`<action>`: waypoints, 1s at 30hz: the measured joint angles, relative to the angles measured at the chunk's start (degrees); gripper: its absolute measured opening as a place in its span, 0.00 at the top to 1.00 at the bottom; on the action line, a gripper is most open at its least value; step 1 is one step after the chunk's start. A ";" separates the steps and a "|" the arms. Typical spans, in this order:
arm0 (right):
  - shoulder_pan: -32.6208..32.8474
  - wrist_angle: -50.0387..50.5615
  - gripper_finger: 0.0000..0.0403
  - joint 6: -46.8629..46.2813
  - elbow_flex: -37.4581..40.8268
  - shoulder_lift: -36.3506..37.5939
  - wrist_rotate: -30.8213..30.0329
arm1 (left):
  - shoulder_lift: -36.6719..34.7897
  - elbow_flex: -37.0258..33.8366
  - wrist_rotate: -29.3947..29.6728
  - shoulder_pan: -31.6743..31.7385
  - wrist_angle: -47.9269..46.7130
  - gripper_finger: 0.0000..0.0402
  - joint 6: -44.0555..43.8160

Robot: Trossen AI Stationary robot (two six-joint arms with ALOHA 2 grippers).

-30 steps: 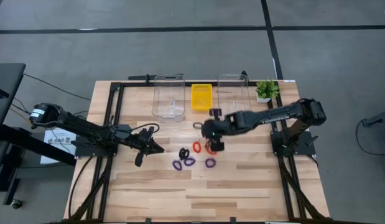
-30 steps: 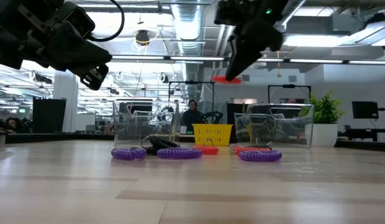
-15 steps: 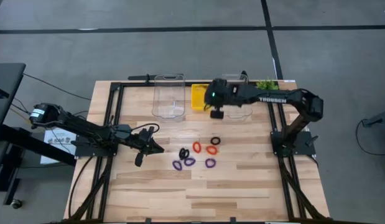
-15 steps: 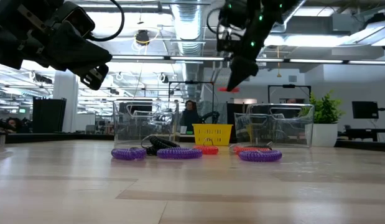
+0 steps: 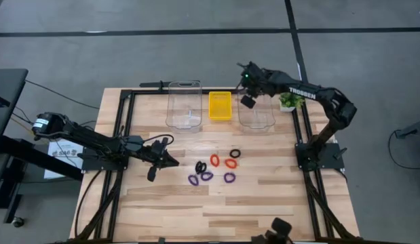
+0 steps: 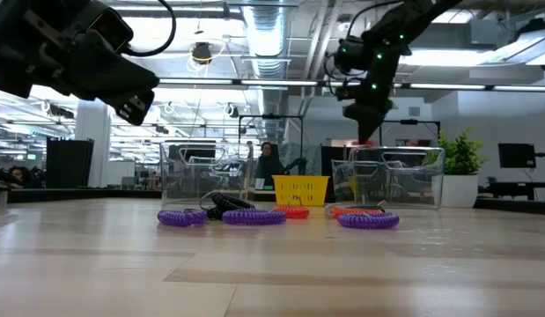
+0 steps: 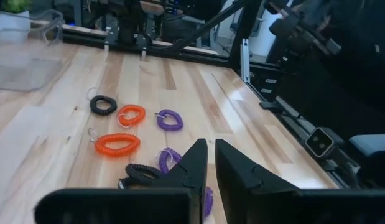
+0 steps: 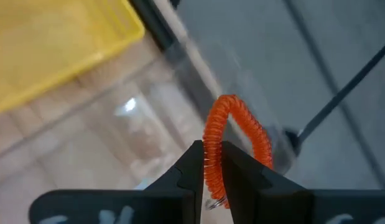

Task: Sort spring keychains
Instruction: Put the right orange spring keychain into the right transparent bin

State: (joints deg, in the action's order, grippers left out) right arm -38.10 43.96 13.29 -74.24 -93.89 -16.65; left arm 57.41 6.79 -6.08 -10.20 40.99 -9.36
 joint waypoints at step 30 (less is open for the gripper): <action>-1.39 2.89 0.89 -3.83 0.70 -0.17 15.80 | 0.02 0.00 3.51 4.57 8.39 0.93 0.52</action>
State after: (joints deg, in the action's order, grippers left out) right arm -39.48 46.85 9.46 -73.54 -94.06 -0.84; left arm 57.43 6.79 -2.57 -5.63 49.39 -8.84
